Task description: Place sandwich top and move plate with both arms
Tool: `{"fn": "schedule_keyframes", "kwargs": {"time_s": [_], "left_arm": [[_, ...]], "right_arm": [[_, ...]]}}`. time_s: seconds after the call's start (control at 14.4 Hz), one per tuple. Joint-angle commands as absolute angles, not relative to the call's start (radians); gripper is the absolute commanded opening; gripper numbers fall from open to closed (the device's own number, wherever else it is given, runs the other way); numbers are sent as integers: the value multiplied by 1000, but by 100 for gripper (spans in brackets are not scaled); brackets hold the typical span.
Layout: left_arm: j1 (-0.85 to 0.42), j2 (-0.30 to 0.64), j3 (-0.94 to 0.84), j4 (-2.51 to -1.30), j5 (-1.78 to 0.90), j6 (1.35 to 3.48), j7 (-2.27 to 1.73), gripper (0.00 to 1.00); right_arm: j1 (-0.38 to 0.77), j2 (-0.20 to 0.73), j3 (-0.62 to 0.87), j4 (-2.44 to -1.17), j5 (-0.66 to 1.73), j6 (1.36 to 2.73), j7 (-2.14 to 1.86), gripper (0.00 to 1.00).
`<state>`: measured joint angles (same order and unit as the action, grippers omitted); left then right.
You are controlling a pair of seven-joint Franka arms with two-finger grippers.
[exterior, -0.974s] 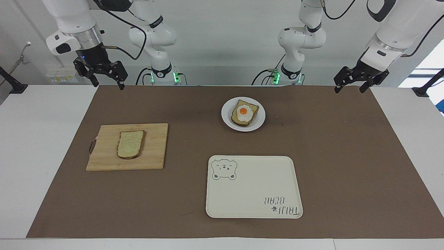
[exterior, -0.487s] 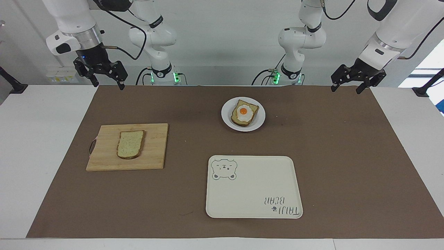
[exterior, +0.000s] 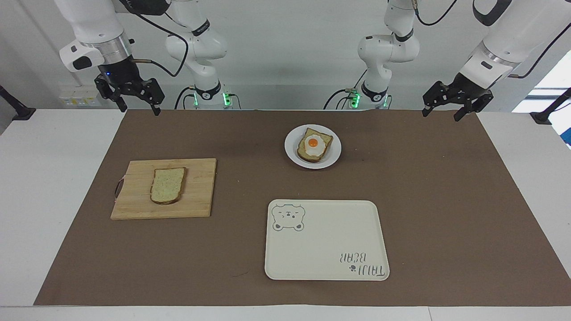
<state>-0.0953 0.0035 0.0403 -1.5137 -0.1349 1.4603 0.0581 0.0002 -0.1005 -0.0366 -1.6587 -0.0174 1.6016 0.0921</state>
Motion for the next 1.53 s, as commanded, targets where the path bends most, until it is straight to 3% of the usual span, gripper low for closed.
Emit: {"fn": "schedule_keyframes", "kwargs": {"time_s": [0.0,0.49,1.25,1.46], "left_arm": [[-92,-14,43,-1529,-144,1456,74,100],[-91,-14,41,-1529,-140,1448,61,100],[-91,-14,46,-1526,-64,1440,61,100],[-92,-12,48,-1522,-66,1447,63,100]], "right_arm": [[-28,-103,-29,-1674,-14,1612,35,100],[-58,-84,-29,-1759,-6,1722,-44,100],[-158,93,-29,-1851,86,1966,-299,100],[-156,103,-29,-1920,92,2055,-340,100]]}}
